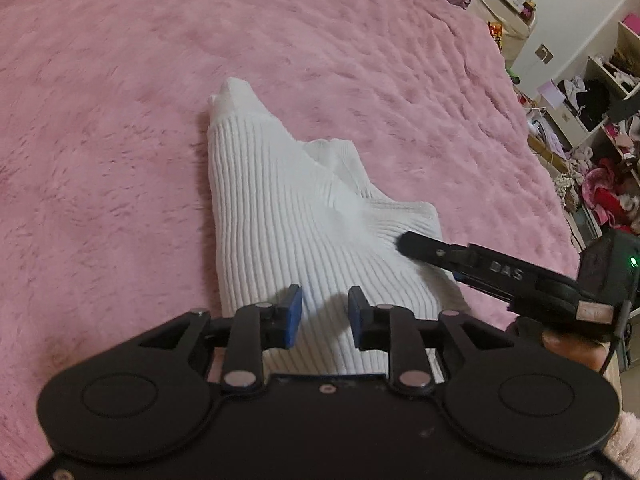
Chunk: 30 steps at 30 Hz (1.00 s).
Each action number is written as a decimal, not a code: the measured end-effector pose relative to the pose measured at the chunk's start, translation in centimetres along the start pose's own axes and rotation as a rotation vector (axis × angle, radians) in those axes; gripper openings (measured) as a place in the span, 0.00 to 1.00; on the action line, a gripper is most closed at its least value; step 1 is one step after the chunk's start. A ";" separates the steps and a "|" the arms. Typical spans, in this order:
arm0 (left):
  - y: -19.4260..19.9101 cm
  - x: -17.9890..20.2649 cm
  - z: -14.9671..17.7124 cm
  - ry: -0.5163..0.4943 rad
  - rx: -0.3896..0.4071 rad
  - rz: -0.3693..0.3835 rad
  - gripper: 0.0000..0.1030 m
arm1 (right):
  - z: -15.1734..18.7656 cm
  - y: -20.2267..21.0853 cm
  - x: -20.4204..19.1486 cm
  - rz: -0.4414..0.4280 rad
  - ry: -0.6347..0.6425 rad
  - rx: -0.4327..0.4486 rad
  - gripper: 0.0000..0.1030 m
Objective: Fold small clothes
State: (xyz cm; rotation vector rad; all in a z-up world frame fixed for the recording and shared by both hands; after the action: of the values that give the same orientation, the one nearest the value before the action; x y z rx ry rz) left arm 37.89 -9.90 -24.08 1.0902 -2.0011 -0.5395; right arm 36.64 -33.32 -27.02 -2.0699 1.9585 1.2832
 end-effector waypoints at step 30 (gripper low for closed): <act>1.2 3.8 3.7 -0.047 -0.066 0.039 0.33 | 1.0 7.6 1.5 0.031 0.000 0.059 0.42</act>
State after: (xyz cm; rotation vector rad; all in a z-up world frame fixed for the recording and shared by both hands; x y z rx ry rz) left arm 33.12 -12.38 -23.86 1.0051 -2.0262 -0.6116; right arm 29.52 -35.63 -24.65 -2.0209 2.0112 1.2147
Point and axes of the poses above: each gripper's, at about its wrist camera, not at the fingertips, and y roughly against the way its jaws point, x to its right, z to its underside, the point moved 8 cm from there along -y, roughly the way its jaws point, and after that the axes turned 9 degrees about x, right-handed, at the moved point
